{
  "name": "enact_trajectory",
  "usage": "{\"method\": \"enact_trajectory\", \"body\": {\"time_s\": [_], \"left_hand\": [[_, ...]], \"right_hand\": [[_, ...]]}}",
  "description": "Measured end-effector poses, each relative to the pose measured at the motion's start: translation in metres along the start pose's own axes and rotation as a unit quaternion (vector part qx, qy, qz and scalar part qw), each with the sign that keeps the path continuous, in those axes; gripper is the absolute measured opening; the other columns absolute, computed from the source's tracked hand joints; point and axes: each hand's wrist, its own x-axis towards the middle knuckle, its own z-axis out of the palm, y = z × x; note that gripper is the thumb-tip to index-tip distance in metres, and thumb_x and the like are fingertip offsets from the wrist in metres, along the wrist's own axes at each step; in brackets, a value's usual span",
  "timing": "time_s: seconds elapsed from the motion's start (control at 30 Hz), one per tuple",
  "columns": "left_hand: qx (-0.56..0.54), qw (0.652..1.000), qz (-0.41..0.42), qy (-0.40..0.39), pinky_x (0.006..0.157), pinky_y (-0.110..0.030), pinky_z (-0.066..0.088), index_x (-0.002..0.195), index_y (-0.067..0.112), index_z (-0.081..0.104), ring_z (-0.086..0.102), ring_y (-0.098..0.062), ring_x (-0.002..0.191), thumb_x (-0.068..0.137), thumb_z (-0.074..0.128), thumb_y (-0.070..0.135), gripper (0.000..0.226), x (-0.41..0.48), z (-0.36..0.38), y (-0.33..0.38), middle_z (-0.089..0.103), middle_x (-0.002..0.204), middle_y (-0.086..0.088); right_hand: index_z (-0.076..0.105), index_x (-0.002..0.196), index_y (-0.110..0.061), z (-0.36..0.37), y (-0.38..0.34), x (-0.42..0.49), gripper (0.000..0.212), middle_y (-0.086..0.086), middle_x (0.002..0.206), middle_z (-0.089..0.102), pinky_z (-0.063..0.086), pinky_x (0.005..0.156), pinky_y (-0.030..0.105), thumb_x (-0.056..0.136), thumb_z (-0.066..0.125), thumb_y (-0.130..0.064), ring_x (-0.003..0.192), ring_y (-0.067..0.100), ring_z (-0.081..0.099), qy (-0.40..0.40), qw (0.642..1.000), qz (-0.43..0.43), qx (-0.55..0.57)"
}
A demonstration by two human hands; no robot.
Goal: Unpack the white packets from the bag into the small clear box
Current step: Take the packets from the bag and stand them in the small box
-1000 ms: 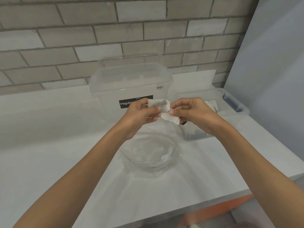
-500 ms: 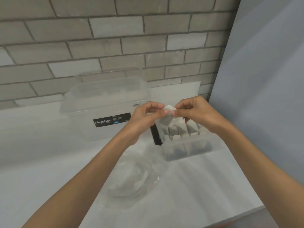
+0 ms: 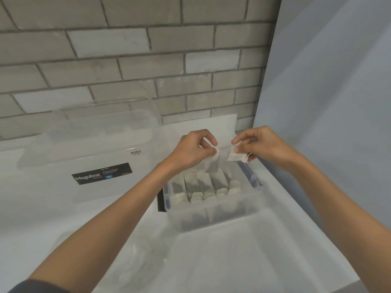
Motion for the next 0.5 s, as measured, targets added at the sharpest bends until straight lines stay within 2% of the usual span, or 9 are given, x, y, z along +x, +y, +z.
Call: {"method": "enact_trajectory", "body": {"time_s": [0.13, 0.23, 0.3, 0.37, 0.5], "left_hand": [[0.001, 0.999, -0.041, -0.024, 0.066, -0.018, 0.05, 0.083, 0.014, 0.067, 0.066, -0.013, 0.072, 0.082, 0.065, 0.011, 0.004, 0.018, 0.028, -0.008, 0.072, 0.081, -0.005], [0.019, 0.997, -0.058, -0.04, 0.054, -0.007, 0.045, 0.086, 0.011, 0.066, 0.065, -0.013, 0.067, 0.084, 0.065, 0.008, 0.004, 0.031, 0.054, -0.017, 0.071, 0.082, -0.009], [0.044, 0.996, -0.06, -0.044, 0.055, -0.011, 0.046, 0.088, 0.012, 0.064, 0.064, -0.016, 0.069, 0.084, 0.065, 0.007, 0.007, 0.038, 0.07, -0.024, 0.069, 0.082, -0.009], [0.083, 0.994, -0.055, -0.046, 0.063, -0.02, 0.049, 0.091, 0.014, 0.063, 0.064, -0.02, 0.075, 0.085, 0.062, 0.005, 0.011, 0.045, 0.081, -0.034, 0.067, 0.086, -0.01], [0.143, 0.988, -0.042, -0.028, 0.07, -0.026, 0.05, 0.088, 0.015, 0.059, 0.063, -0.024, 0.082, 0.088, 0.054, 0.002, 0.014, 0.051, 0.093, -0.046, 0.065, 0.095, -0.011]], "right_hand": [[0.069, 0.1, -0.007, -0.013, 0.022, 0.006, 0.019, 0.0, 0.064, 0.067, 0.058, 0.06, 0.025, 0.083, 0.069, 0.002, 0.063, 0.012, 0.067, 0.014, 0.997, 0.036, 0.069], [0.067, 0.106, -0.005, -0.018, 0.032, 0.011, 0.025, 0.007, 0.074, 0.065, 0.061, 0.063, 0.029, 0.084, 0.063, 0.007, 0.072, 0.017, 0.067, 0.011, 0.992, 0.065, 0.111], [0.067, 0.108, -0.003, -0.019, 0.037, 0.011, 0.026, 0.013, 0.085, 0.065, 0.061, 0.066, 0.031, 0.086, 0.06, 0.008, 0.077, 0.021, 0.067, 0.0, 0.989, 0.078, 0.126], [0.068, 0.108, 0.0, -0.02, 0.042, 0.012, 0.026, 0.014, 0.091, 0.067, 0.061, 0.068, 0.032, 0.087, 0.057, 0.008, 0.079, 0.022, 0.067, -0.017, 0.987, 0.082, 0.137], [0.068, 0.107, -0.002, -0.021, 0.048, 0.012, 0.024, 0.013, 0.09, 0.068, 0.061, 0.066, 0.03, 0.087, 0.058, 0.007, 0.074, 0.021, 0.067, -0.036, 0.983, 0.082, 0.162]]}}
